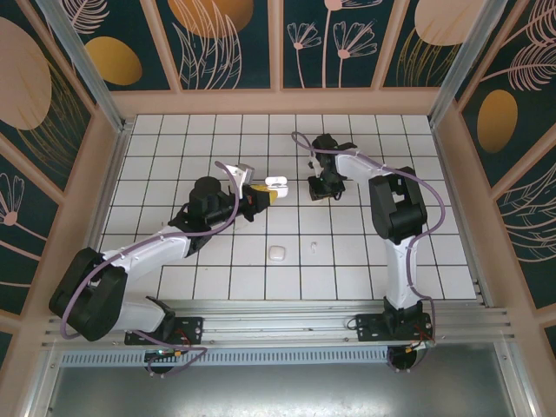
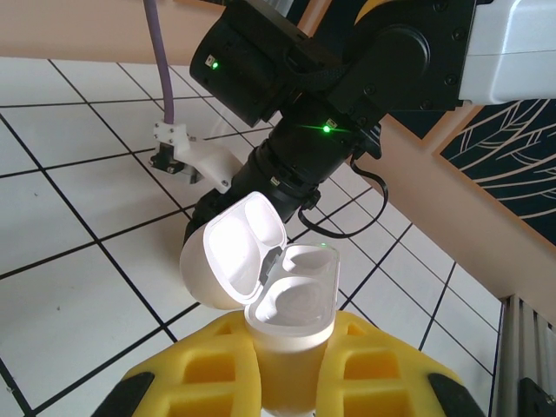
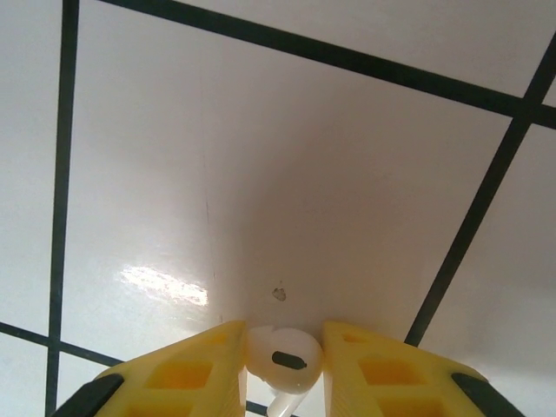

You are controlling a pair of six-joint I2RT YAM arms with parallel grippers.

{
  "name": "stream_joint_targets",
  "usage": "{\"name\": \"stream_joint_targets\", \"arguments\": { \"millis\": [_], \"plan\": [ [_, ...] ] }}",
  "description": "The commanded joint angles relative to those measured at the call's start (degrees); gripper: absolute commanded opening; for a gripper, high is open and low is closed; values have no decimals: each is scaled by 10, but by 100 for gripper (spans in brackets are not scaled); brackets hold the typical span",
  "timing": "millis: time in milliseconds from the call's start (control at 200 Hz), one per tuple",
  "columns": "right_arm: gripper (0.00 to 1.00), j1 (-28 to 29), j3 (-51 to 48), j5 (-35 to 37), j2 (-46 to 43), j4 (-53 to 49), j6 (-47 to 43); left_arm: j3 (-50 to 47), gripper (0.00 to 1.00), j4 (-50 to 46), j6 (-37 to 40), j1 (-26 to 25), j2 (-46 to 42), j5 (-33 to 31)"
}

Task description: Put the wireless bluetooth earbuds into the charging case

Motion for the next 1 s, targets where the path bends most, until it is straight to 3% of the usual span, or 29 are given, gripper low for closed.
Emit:
{"name": "stream_joint_targets", "arguments": {
  "millis": [0, 330, 586, 801, 996],
  "plan": [
    [27, 6, 11, 24, 5, -10, 18, 1, 0, 13, 1, -1, 8, 18],
    [26, 8, 0, 86, -67, -6, 50, 1, 0, 40, -2, -2, 31, 37],
    [26, 37, -1, 159, -179, 29, 65, 1, 0, 92, -5, -1, 52, 51],
    [27, 86, 6, 262, -257, 59, 64, 15, 0, 158, 10, -3, 87, 45],
    [27, 140, 1, 305, -311, 86, 60, 80, 0, 130, 57, -20, 119, 11]
  ]
}}
